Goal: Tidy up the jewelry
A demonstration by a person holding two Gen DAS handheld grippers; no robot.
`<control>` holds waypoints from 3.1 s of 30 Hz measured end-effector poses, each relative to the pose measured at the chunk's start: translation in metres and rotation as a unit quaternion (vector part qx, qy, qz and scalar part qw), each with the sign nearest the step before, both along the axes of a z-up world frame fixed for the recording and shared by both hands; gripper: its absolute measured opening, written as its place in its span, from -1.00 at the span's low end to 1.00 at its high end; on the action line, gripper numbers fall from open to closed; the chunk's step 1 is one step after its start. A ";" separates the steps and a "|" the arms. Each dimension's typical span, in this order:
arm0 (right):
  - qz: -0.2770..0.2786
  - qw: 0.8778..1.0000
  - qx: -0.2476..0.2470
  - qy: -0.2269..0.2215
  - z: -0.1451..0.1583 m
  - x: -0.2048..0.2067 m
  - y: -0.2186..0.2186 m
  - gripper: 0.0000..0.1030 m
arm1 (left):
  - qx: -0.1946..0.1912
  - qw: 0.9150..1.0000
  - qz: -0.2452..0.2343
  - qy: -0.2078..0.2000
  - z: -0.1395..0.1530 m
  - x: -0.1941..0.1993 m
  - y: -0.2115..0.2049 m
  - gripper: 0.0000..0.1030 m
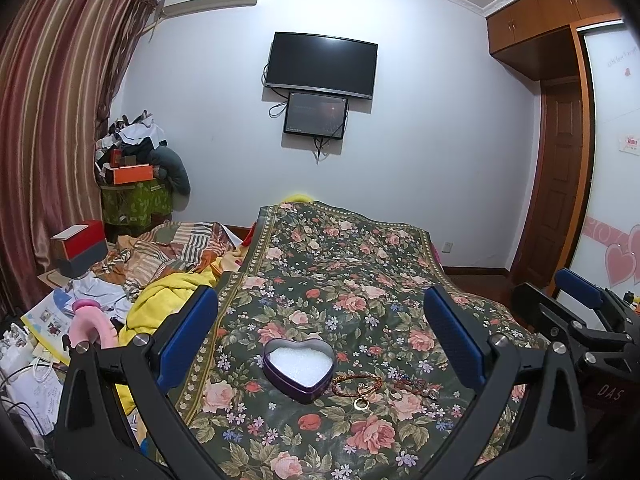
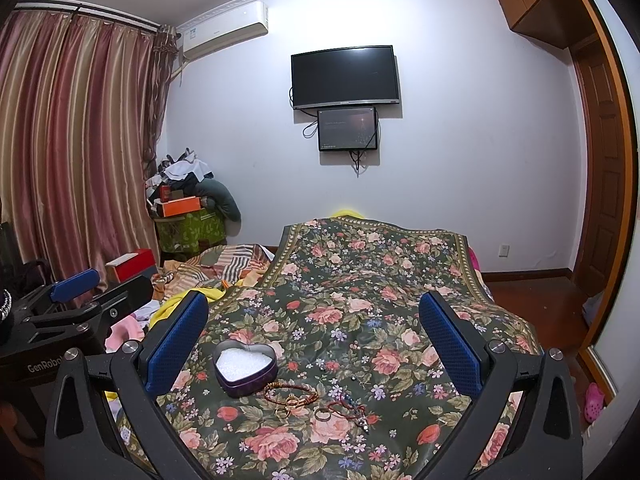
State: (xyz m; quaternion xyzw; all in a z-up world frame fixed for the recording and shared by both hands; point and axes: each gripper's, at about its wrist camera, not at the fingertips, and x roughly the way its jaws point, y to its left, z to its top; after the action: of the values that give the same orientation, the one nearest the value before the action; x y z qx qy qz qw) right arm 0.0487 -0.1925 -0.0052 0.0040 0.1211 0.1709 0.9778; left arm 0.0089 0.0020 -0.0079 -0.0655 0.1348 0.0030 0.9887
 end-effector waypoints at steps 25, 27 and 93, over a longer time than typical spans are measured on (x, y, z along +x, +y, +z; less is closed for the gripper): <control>0.000 1.000 0.001 0.001 0.000 0.000 -0.001 1.00 | -0.001 1.000 0.001 0.004 -0.004 0.002 -0.002 1.00; 0.000 1.000 0.001 0.001 0.000 0.000 -0.001 1.00 | -0.001 1.000 0.001 0.003 -0.004 0.002 -0.002 1.00; -0.019 0.969 -0.099 0.227 -0.120 0.094 -0.033 1.00 | 0.025 0.948 -0.110 0.297 -0.165 0.129 -0.048 0.66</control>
State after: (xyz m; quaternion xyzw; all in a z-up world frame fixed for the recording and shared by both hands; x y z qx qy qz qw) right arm 0.1428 -0.2251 -0.1248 -0.0519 0.3564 0.1343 0.9232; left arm 0.1374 -0.0458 -0.1724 -0.0219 0.4289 -0.0832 0.8992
